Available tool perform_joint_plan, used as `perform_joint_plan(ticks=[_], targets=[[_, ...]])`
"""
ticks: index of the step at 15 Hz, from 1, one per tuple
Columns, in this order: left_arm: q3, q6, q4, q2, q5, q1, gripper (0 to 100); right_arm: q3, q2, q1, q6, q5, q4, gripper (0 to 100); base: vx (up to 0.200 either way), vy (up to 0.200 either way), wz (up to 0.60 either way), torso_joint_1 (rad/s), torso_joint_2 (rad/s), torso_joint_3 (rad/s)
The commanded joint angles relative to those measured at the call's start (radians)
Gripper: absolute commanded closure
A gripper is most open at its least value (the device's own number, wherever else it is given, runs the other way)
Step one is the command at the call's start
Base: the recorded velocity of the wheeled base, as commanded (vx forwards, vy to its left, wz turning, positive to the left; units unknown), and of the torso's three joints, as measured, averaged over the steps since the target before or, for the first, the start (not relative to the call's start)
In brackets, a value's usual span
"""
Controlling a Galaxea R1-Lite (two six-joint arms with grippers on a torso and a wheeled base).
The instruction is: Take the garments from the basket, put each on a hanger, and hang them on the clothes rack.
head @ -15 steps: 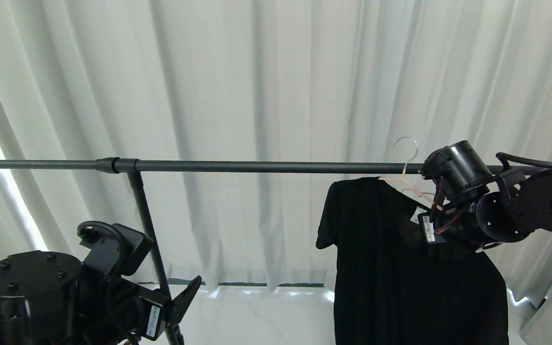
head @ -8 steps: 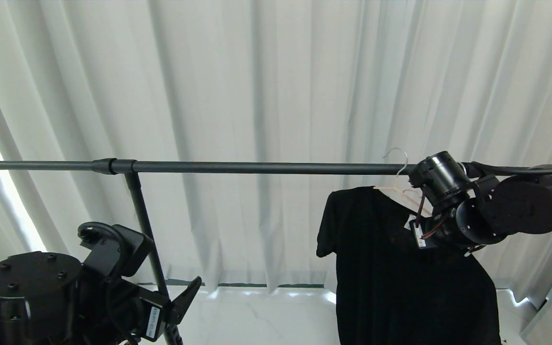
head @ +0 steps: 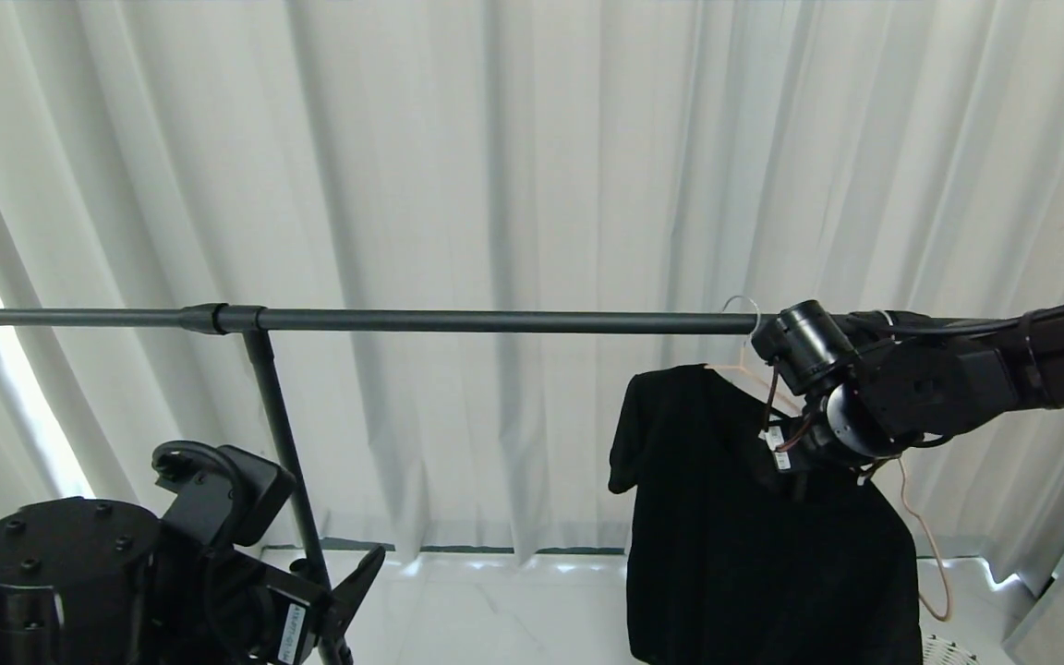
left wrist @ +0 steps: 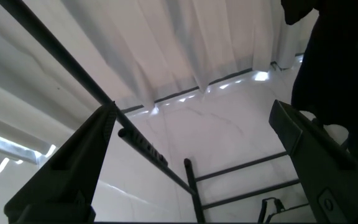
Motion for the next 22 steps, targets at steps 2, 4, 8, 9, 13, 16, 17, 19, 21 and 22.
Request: perform_joint_plan(ticks=[2, 4, 8, 9, 13, 16, 17, 19, 21, 22], targets=[[0.003, 0.0, 0.0, 0.003, 0.0, 0.0, 0, -0.002, 0.024, 0.003, 0.0, 0.0, 0.001, 100, 0.0, 0.0, 0.0, 0.0, 0.0, 0.0], [0.009, 0.0, 0.0, 0.005, 0.0, 0.0, 0, 0.003, 0.024, 0.013, 0.0, 0.0, 0.004, 100, 0.0, 0.0, 0.0, 0.0, 0.0, 0.0], [0.011, 0.0, 0.0, 0.005, 0.0, 0.0, 0, -0.002, 0.013, 0.023, 0.032, 0.0, 0.026, 0, 0.0, 0.0, 0.0, 0.0, 0.0, 0.0], [0.012, -0.002, 0.0, 0.005, 0.0, 0.002, 0, 0.0, -0.008, 0.031, 0.052, 0.0, 0.03, 0, 0.0, 0.0, 0.0, 0.0, 0.0, 0.0], [0.014, -0.003, -0.002, 0.002, 0.003, 0.003, 0, 0.0, -0.221, 0.105, 0.102, 0.0, 0.217, 0, 0.0, 0.0, 0.0, 0.0, 0.0, 0.0], [0.012, -0.003, -0.002, 0.002, 0.003, 0.006, 0, 0.006, -0.405, 0.172, 0.097, -0.003, 0.467, 0, 0.0, 0.0, 0.0, 0.0, 0.0, 0.0], [0.011, -0.003, -0.002, 0.002, 0.003, 0.006, 0, 0.006, -0.441, 0.175, 0.086, -0.031, 0.556, 0, 0.0, 0.0, 0.0, 0.0, 0.0, 0.0], [0.009, -0.003, -0.002, -0.001, 0.003, 0.008, 0, 0.013, -0.482, 0.166, 0.085, -0.138, 0.677, 0, -0.1, 0.0, 0.0, 0.001, 0.0, 0.001], [0.009, -0.003, -0.01, -0.004, 0.003, 0.006, 0, 0.041, -0.514, 0.143, 0.086, -0.138, 0.69, 0, -0.2, 0.0, 0.0, 0.005, 0.0, 0.01], [0.011, -0.003, -0.014, -0.004, 0.003, 0.008, 0, 0.058, -0.519, 0.129, 0.091, -0.14, 0.687, 0, -0.2, 0.0, 0.0, -0.002, 0.0, -0.002]])
